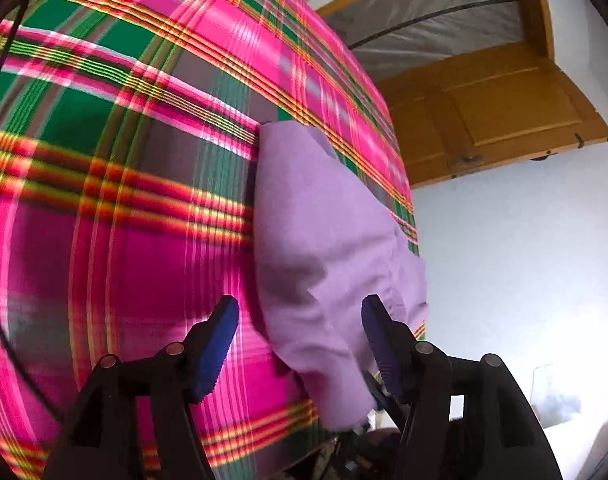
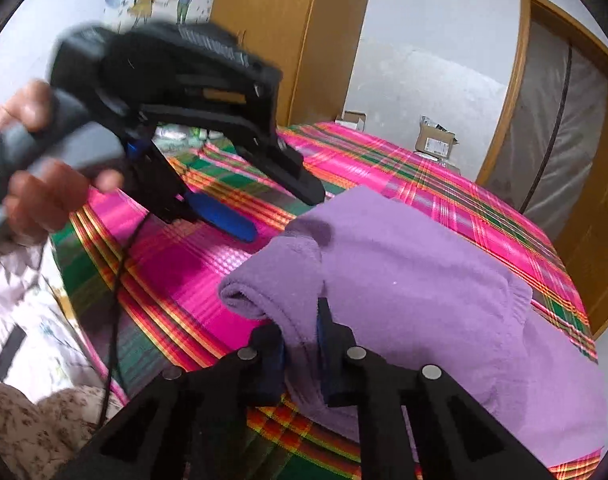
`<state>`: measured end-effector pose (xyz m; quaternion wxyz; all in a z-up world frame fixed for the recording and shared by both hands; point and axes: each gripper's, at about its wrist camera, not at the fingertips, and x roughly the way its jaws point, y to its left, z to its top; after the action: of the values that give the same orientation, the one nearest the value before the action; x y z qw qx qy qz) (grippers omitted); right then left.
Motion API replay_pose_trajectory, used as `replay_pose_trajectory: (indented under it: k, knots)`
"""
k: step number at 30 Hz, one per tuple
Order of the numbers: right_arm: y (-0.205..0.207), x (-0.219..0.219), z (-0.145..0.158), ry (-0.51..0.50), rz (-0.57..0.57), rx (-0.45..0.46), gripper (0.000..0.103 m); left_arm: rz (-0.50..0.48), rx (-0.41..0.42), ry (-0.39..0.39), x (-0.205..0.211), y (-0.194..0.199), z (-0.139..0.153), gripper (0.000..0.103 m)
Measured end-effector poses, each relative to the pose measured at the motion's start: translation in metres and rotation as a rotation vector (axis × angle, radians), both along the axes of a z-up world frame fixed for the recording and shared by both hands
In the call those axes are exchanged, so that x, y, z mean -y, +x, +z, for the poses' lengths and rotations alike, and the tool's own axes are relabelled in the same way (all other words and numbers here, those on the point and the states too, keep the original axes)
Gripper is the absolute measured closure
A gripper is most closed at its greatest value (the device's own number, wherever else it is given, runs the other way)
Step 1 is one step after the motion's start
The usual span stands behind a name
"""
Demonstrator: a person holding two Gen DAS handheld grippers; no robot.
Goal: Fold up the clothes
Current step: 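Reach the left gripper to the garment's folded edge and close on it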
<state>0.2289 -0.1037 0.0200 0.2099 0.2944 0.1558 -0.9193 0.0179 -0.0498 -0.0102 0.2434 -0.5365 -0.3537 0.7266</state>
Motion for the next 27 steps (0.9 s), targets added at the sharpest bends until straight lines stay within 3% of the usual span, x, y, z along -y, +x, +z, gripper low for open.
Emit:
replay_pose_trajectory:
  k: [8, 12, 14, 16, 27]
  knots:
    - [0.000, -0.008, 0.019, -0.093, 0.022, 0.003, 0.091, -0.040, 0.061, 0.051, -0.016, -0.034, -0.014, 0.040]
    - [0.005, -0.008, 0.020, -0.079, 0.033, 0.007, 0.091, -0.047, 0.059, 0.046, -0.024, -0.046, -0.012, 0.064]
    - [0.003, -0.006, 0.021, -0.077, 0.034, 0.007, 0.091, -0.049, 0.049, 0.032, -0.022, -0.050, -0.010, 0.082]
    - [0.001, -0.005, 0.023, -0.084, 0.032, 0.005, 0.091, -0.048, 0.035, 0.034, -0.019, -0.053, -0.007, 0.087]
    - [-0.011, 0.011, 0.027, -0.092, 0.053, -0.001, 0.091, -0.038, -0.071, -0.016, -0.005, -0.052, 0.011, 0.091]
